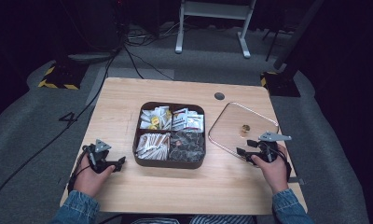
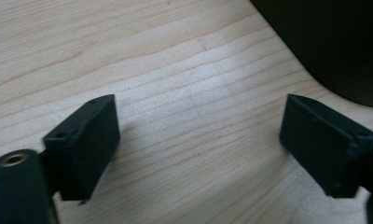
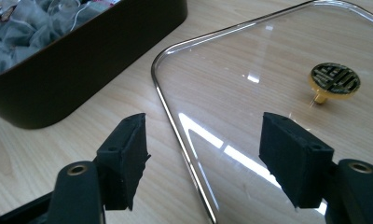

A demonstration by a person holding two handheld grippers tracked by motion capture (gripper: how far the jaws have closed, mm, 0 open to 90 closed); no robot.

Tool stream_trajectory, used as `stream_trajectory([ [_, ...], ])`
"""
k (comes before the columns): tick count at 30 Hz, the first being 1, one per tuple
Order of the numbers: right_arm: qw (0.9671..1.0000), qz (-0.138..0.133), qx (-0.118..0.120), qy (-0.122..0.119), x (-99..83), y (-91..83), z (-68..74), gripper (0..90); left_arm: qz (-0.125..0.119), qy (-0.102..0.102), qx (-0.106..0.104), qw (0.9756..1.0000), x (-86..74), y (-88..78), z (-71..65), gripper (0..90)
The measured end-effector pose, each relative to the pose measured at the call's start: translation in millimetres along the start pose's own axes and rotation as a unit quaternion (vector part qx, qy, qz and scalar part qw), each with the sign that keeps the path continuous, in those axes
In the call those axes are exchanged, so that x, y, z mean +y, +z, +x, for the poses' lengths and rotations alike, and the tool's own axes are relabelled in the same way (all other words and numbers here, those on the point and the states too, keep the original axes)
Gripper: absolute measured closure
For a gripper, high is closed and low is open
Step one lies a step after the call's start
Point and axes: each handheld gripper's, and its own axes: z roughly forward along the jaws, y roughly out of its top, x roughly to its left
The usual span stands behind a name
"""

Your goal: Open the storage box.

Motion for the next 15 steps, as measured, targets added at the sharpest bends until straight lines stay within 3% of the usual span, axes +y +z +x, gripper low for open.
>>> stream_trajectory([
  [5, 0.9998, 0.012, 0.007, -0.016, -8.6, 0.0, 8.2, 32.8, -0.002, 0.001, -0.002, 1.0000, -0.4, -0.7, 0.2, 18.8],
  [10, 0.9996, 0.022, 0.010, -0.014, -16.9, 5.4, 10.0, 32.9, -0.005, 0.005, -0.007, 1.0000, -1.0, -2.5, 0.9, 25.8],
  [11, 0.9991, 0.037, 0.008, -0.021, -21.6, 12.9, 11.6, 32.9, -0.002, 0.003, -0.007, 1.0000, -0.6, -4.1, 1.6, 27.9],
  [15, 0.9984, 0.041, 0.003, -0.040, -23.1, 18.0, 15.8, 32.9, 0.005, -0.002, -0.013, 0.9999, 0.7, -6.1, 1.2, 30.1],
])
